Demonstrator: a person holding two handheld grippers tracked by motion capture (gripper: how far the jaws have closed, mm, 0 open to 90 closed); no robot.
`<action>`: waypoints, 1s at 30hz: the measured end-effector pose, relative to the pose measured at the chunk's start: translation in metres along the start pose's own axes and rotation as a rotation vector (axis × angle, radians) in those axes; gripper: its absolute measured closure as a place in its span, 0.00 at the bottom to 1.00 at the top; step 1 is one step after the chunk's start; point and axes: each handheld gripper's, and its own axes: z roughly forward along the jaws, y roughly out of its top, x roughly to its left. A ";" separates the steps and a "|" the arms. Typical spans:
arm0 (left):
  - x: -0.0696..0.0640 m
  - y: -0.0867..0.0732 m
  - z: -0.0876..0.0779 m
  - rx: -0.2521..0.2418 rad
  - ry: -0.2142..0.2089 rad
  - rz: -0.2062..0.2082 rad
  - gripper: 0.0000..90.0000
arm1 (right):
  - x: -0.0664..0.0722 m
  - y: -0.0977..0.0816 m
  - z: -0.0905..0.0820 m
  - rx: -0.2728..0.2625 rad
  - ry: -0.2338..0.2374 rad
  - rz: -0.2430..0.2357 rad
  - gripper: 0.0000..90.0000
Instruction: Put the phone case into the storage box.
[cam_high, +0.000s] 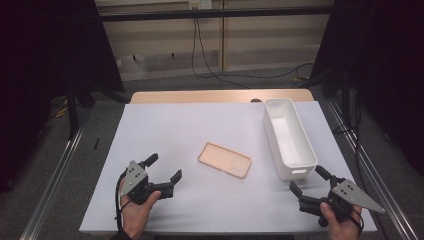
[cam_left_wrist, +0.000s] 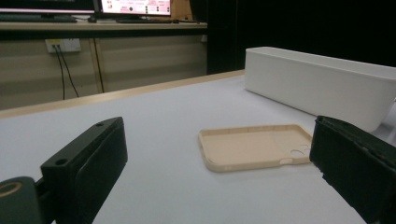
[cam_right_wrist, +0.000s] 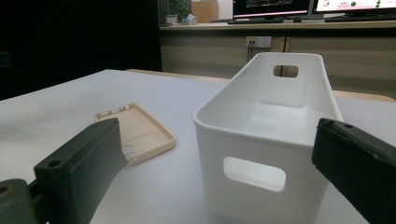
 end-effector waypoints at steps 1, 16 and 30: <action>-0.001 0.001 0.002 -0.003 0.000 0.002 0.05 | 0.000 0.000 0.000 0.000 0.000 0.001 0.01; -0.011 0.016 0.031 -0.009 -0.045 -0.006 0.04 | 0.001 0.001 0.000 -0.008 0.013 -0.008 0.01; -0.014 0.024 0.054 0.013 -0.039 -0.017 0.04 | 0.004 0.002 0.000 -0.012 0.018 -0.016 0.01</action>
